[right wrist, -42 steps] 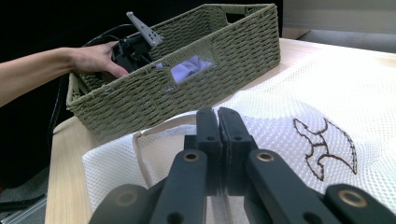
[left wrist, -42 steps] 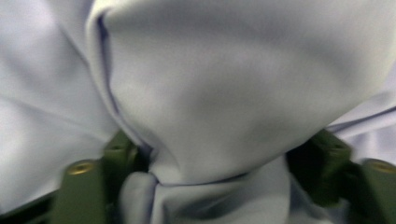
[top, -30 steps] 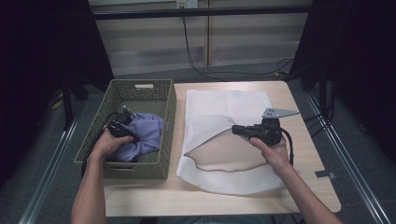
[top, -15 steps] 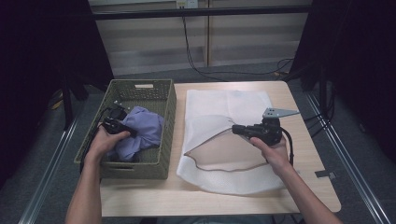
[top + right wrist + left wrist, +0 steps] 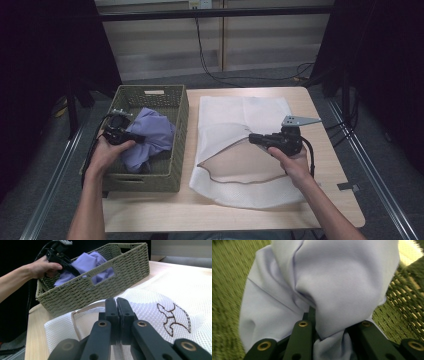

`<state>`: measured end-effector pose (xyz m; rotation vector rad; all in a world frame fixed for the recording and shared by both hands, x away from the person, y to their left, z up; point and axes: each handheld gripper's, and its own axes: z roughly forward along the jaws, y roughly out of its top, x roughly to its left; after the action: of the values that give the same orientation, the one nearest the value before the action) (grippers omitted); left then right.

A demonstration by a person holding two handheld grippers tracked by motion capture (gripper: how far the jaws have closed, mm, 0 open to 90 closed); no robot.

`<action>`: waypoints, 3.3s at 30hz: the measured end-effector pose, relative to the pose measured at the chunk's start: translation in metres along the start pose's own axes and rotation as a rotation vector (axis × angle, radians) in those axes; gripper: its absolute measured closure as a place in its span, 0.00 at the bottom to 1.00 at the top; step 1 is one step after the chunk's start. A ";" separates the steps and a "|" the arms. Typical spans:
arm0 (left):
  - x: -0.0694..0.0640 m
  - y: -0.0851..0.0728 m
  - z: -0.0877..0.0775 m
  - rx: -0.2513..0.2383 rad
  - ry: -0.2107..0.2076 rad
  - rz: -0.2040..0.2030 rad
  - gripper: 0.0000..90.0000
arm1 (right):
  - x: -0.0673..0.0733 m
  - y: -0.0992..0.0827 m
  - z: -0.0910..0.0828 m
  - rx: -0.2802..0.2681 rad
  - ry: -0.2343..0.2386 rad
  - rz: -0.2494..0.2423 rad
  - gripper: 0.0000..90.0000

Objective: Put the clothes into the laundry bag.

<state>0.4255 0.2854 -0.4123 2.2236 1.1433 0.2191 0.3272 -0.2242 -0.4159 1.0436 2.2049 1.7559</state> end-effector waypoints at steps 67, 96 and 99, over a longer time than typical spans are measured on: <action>-0.017 -0.003 -0.082 -0.482 -0.024 -0.024 0.84 | 0.001 0.001 0.000 -0.009 -0.002 -0.003 0.98; -0.037 0.006 -0.124 -0.608 -0.027 0.038 0.84 | 0.001 0.001 -0.001 -0.010 -0.004 -0.003 0.98; -0.037 0.006 -0.125 -0.609 -0.026 0.032 0.84 | 0.001 0.001 -0.001 -0.009 -0.003 -0.001 0.98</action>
<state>0.3557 0.3102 -0.3051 1.6977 0.8768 0.4802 0.3261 -0.2246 -0.4144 1.0417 2.1930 1.7612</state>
